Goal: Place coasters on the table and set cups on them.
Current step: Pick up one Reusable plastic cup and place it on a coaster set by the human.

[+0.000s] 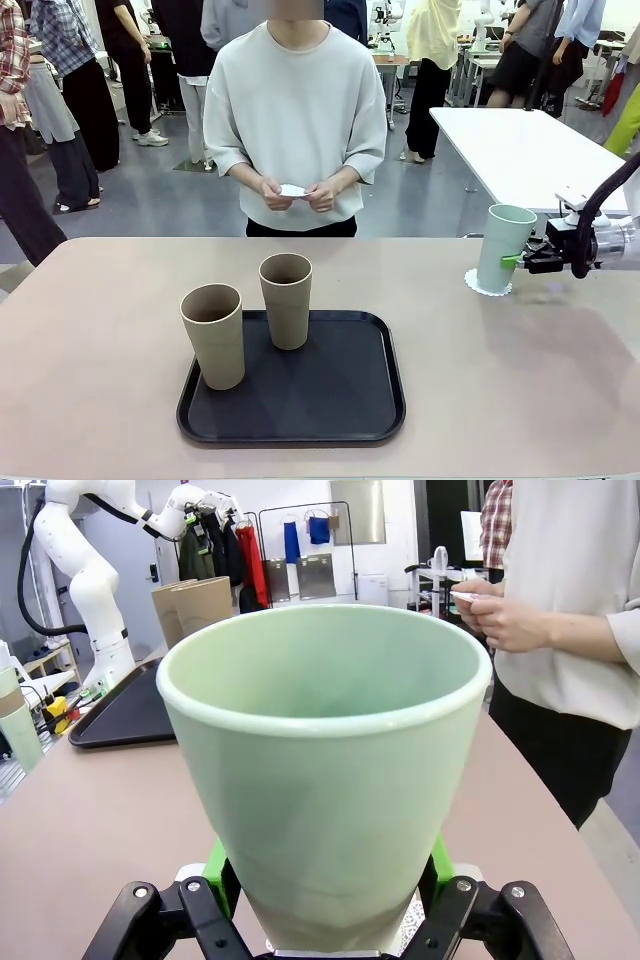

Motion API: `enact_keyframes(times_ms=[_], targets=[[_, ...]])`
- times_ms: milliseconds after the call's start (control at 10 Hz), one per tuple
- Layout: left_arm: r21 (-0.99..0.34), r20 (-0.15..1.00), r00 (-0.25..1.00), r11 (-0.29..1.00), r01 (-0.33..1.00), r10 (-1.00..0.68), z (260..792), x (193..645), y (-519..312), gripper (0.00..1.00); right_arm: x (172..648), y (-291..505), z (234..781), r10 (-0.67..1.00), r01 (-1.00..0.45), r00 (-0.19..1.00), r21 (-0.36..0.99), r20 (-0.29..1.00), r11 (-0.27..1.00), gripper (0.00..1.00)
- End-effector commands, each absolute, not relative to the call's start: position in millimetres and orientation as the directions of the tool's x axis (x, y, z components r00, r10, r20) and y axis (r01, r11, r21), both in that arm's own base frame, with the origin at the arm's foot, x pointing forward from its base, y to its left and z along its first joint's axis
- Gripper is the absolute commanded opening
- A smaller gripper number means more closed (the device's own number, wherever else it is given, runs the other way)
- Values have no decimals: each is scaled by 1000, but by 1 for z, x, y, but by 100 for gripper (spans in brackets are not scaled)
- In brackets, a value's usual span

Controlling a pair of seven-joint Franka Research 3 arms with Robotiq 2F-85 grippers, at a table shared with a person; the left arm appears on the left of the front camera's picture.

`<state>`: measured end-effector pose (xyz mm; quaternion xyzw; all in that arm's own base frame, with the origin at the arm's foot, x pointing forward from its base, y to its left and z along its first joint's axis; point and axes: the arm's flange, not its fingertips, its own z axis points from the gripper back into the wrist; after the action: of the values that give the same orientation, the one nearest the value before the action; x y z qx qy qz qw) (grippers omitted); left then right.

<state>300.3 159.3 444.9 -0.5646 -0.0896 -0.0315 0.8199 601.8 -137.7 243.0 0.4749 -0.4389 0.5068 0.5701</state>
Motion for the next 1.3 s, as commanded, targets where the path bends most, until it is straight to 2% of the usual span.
enact_keyframes(times_ms=[0,1100,1200], targets=[[-921,199,979,351,170,50,446,300,160,100,613,-137,244,163,-993,113,106,980,54,83],[-921,199,979,351,170,50,446,300,160,100,615,-138,237,191,-989,140,130,972,67,83],[-921,199,979,351,170,50,446,300,160,100,616,-138,237,195,-989,143,132,970,70,100]])
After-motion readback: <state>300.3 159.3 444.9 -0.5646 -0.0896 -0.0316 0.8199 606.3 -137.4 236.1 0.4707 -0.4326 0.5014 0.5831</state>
